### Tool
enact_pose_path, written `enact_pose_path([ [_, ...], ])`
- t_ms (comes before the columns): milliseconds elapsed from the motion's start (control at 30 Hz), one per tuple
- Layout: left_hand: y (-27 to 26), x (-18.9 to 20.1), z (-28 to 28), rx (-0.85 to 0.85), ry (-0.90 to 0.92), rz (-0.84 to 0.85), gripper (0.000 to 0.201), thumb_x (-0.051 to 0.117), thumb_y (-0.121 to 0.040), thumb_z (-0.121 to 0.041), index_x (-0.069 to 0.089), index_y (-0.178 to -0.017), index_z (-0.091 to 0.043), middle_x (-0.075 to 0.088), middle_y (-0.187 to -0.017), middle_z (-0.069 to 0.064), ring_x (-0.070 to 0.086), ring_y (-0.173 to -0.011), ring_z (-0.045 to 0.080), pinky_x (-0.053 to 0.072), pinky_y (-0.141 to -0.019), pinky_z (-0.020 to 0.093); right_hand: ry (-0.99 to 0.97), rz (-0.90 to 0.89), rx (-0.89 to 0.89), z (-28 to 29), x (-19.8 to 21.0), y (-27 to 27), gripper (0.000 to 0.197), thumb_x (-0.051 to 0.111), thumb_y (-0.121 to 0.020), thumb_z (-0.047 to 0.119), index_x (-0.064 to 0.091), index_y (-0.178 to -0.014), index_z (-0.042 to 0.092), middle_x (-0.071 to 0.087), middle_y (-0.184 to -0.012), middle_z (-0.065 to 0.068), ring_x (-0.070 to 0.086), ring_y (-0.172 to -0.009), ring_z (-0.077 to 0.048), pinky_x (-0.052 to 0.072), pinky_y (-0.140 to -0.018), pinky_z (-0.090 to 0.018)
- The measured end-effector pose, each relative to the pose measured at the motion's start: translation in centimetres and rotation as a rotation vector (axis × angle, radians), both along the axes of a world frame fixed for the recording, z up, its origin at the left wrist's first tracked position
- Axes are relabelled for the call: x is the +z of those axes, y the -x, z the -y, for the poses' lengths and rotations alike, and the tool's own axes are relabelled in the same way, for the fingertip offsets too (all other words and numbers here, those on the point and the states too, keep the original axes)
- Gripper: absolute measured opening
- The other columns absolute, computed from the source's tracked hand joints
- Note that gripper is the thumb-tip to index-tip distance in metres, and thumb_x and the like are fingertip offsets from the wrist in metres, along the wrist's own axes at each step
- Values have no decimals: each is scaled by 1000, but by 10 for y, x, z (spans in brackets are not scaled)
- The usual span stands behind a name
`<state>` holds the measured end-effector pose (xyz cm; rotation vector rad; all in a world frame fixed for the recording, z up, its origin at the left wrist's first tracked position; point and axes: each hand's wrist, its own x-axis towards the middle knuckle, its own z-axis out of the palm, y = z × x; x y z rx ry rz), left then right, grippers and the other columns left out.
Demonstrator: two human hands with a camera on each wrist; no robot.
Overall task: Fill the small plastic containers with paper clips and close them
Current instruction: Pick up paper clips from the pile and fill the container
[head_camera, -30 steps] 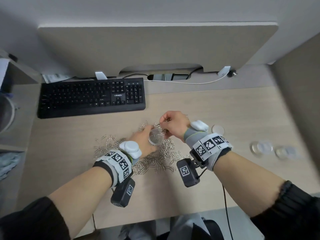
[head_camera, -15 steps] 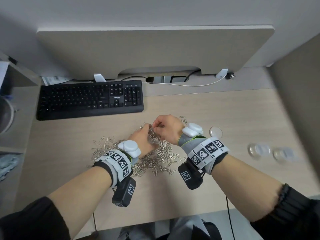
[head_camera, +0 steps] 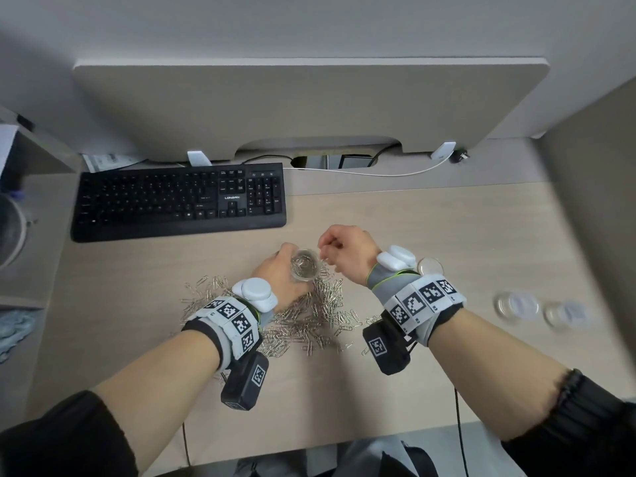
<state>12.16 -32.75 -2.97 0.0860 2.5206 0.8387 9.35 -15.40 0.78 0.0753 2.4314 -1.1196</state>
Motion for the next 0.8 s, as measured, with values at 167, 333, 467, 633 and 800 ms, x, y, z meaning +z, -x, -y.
enact_pose_path([
  [167, 6, -2, 17, 54, 40, 16, 73, 78, -78, -37, 37, -136, -17, 64, -108, 7, 60, -80, 21, 41, -63, 27, -346, 153, -62, -43, -44, 15, 29, 59, -83, 39, 57, -107, 23, 65, -104, -6, 61, -87, -28, 55, -82, -42],
  [333, 10, -2, 34, 110, 48, 35, 71, 79, -78, -36, 38, -134, -18, 62, -101, 3, 59, -75, 17, 36, -52, 24, -641, 264, 14, -70, -71, 37, 47, 55, -82, 36, 42, -123, 17, 44, -119, -12, 60, -90, -38, 54, -84, -49],
  [467, 6, 2, 44, 159, 42, 56, 66, 76, -82, -34, 37, -133, -17, 60, -93, -1, 56, -67, 11, 35, -49, 22, -702, 230, 52, -54, -73, 49, 52, 58, -82, 44, 44, -122, 13, 39, -116, -10, 62, -88, -37, 53, -80, -43],
  [633, 2, 5, 45, 138, 64, 79, 66, 74, -84, -36, 36, -135, -17, 62, -93, 2, 58, -69, 13, 39, -51, 23, -559, 123, 192, -11, -76, 49, 67, 65, -85, 48, 42, -133, 8, 42, -133, -20, 50, -116, -40, 44, -90, -46],
  [800, -2, 5, 49, 146, 77, 70, 67, 76, -81, -36, 38, -133, -16, 64, -103, 5, 62, -87, 25, 48, -72, 33, -680, 17, 457, 32, -84, 29, 67, 64, -82, 57, 39, -127, 14, 43, -122, -8, 51, -102, -28, 49, -76, -40],
])
